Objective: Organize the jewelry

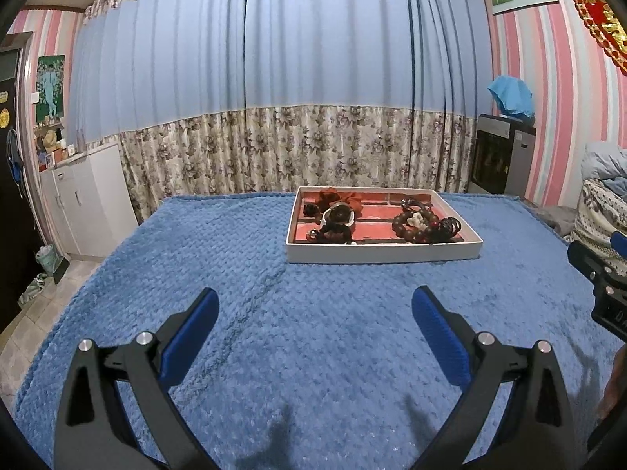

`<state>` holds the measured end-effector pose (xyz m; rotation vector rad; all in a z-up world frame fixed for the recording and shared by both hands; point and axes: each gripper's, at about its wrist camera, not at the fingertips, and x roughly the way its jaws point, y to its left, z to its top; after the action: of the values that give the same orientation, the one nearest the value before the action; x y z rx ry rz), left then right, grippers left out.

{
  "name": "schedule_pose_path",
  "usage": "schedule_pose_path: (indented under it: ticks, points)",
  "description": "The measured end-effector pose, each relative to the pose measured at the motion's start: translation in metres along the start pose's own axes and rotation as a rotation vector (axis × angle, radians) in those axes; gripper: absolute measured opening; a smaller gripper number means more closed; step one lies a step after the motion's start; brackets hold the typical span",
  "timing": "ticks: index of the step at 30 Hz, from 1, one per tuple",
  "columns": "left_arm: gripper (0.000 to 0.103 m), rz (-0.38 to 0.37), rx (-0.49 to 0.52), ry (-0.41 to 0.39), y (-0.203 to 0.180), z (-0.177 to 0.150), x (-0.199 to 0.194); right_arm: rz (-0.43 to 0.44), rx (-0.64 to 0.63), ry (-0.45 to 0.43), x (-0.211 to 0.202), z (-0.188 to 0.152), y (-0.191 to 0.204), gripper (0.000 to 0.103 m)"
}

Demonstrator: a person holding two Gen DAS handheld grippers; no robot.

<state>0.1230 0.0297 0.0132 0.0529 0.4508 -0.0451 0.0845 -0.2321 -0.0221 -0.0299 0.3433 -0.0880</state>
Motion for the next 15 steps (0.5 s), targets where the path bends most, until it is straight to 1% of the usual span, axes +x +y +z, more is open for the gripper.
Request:
schedule_pose_path:
  ticks: [8,15]
  points:
    - [0.097,-0.003,0.013,-0.021,-0.0046,-0.0016,-0.0067,-0.012,-0.014,-0.017,-0.0034,-0.0005,0.004,0.099]
    - [0.097,-0.019,0.003,-0.013,-0.0028,-0.0015,-0.0062,-0.01,-0.022,-0.012,-0.0041,-0.0015,0.0065,0.099]
